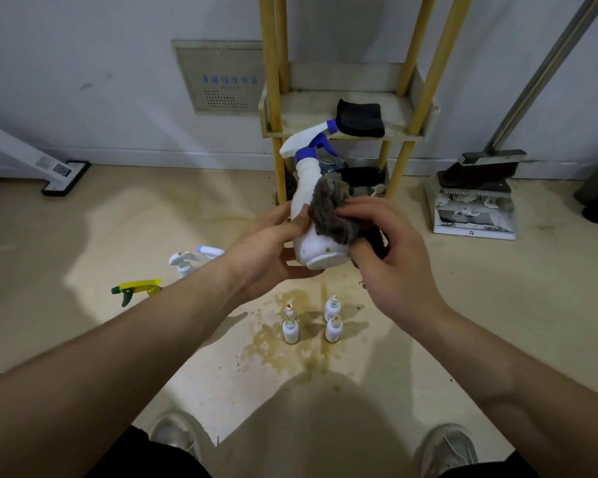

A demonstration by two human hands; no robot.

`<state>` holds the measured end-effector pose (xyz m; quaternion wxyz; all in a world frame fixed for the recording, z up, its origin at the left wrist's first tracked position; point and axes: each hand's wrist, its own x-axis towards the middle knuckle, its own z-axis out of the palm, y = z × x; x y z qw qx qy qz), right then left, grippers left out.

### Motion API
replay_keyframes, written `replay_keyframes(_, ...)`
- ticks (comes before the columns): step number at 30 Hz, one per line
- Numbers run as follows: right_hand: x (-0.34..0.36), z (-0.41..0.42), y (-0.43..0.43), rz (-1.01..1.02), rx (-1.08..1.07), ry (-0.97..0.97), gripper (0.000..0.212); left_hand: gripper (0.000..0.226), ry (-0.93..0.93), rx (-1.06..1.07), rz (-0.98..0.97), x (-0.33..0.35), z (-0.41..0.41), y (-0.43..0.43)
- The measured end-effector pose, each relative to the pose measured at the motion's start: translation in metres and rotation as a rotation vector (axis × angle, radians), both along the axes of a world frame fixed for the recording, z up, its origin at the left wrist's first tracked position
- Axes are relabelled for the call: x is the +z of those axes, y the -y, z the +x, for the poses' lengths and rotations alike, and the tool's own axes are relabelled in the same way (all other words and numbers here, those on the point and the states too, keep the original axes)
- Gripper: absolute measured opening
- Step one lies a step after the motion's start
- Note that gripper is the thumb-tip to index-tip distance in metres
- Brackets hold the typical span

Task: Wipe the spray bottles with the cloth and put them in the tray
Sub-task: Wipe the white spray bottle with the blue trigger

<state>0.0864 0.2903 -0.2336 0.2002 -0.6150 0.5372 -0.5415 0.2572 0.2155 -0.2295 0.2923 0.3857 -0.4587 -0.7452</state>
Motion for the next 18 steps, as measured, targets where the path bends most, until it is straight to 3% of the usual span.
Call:
replay_keyframes(6, -0.008, -0.005, -0.008, -0.052, 0.021, -0.196, 0.034, 0.036, 0.073, 0.054, -0.014, 0.003, -0.004, 0.0)
replay_keyframes(14, 0.003, -0.017, 0.014, 0.212, -0.028, 0.348, 0.033, 0.067, 0.103, -0.012, -0.079, -0.001, -0.013, -0.006)
replay_keyframes(18, 0.0, -0.007, 0.005, 0.142, -0.024, 0.223, 0.037, 0.056, 0.09, 0.114, -0.048, 0.001, -0.012, 0.0)
